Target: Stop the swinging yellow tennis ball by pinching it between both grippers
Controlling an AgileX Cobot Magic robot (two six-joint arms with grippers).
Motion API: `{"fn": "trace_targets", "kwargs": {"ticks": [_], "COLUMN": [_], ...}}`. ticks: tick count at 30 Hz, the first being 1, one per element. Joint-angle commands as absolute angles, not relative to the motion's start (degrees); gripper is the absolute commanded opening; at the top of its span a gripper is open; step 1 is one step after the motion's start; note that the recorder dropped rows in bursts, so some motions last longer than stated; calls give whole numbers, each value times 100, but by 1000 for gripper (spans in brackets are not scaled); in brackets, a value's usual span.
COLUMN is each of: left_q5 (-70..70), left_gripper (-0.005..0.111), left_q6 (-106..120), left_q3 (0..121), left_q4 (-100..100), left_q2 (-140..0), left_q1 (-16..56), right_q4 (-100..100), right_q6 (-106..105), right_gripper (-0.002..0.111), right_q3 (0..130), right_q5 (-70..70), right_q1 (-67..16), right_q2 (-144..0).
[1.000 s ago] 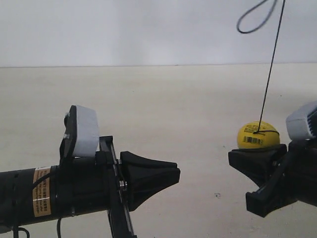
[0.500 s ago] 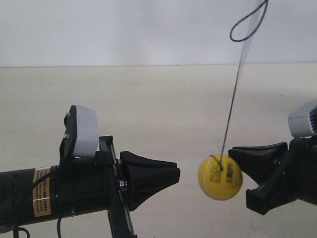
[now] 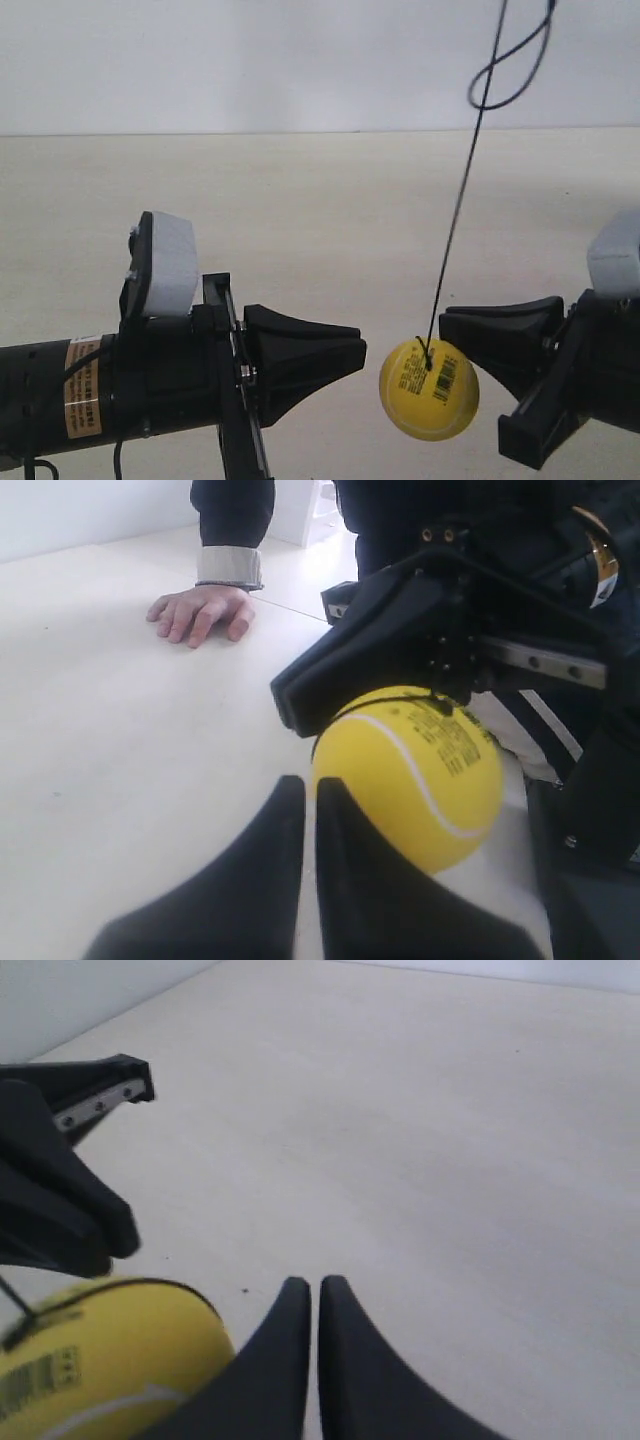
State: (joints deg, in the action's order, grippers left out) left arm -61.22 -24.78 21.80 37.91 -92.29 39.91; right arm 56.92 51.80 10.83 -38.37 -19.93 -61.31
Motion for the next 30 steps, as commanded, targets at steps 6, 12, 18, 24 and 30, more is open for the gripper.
{"fn": "trace_targets", "kwargs": {"ticks": [6, 12, 18, 24, 30], "left_q5": [-6073, -6032, -6032, -6359, -6511], "left_gripper": [5, 5, 5, 5, 5], "left_q6": [-2472, -2472, -2305, -2244, -2326], "left_q3": [2196, 2196, 2196, 2207, 2207], "left_q4": [3882, 4086, 4074, 3835, 3835], "left_q2": [-9250, -9250, -9250, -9250, -9250], "left_q1": [4001, 4001, 4001, 4001, 4001], "right_q4": [5626, 6015, 5960, 5984, 6084], "right_q6": [5179, 5397, 5540, 5601, 5534], "right_gripper": [0, 0, 0, 0, 0], "right_q3": [1066, 996, 785, 741, 741], "right_q5": [-3506, -3280, -3379, -3514, -4045], "right_q1": [-2002, -2002, -2002, -2002, -2002], "right_q2": [-6123, -5843, -4861, -4937, -5499]}}
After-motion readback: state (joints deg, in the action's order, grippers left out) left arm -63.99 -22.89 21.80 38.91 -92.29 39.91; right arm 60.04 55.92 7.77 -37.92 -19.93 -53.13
